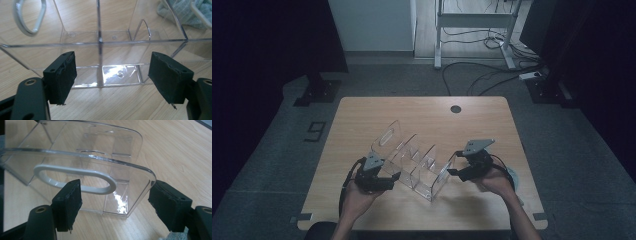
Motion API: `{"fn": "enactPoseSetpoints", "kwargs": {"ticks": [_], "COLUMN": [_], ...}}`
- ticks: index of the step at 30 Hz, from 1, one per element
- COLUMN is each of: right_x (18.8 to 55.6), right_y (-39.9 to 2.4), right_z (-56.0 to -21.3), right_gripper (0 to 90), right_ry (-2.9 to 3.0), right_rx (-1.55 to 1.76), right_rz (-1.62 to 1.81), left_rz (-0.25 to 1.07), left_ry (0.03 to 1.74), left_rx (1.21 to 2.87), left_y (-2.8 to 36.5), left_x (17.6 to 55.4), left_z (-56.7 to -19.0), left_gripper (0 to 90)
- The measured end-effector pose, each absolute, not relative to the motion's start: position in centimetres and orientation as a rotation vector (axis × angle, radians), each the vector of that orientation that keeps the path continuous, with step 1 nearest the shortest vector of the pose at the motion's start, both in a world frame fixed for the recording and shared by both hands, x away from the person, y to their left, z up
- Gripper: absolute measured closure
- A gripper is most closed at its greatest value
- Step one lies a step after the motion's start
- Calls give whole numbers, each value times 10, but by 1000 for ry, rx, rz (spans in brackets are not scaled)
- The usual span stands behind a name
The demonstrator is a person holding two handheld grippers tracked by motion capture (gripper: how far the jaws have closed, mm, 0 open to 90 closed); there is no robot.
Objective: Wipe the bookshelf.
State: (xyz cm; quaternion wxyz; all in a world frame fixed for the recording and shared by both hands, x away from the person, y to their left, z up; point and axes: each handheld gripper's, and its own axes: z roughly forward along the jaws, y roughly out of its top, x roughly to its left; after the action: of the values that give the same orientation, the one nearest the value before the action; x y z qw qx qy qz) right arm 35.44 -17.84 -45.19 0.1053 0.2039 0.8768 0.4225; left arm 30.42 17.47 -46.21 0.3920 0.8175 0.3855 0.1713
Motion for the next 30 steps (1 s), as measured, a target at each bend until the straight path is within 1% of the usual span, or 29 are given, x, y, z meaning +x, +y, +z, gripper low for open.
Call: {"fn": "enactPoseSetpoints", "kwargs": {"ticks": [8,18,26,30], "right_x": [347,344,338,338], "right_y": [-183,-191,-188,-188], "right_z": [-448,-446,-444,-444], "right_gripper": [300,415,545,572], "right_ry": [2583,2564,2570,2568], "right_rx": [602,637,612,611], "right_rz": [1288,1365,1362,1359], "left_rz": [432,429,423,415], "left_ry": [960,964,973,970], "left_rx": [2091,2089,2082,2086], "left_y": [167,161,160,162], "left_x": [309,314,315,315], "left_z": [-464,-467,-468,-467], "left_gripper": [226,227,238,240]}}
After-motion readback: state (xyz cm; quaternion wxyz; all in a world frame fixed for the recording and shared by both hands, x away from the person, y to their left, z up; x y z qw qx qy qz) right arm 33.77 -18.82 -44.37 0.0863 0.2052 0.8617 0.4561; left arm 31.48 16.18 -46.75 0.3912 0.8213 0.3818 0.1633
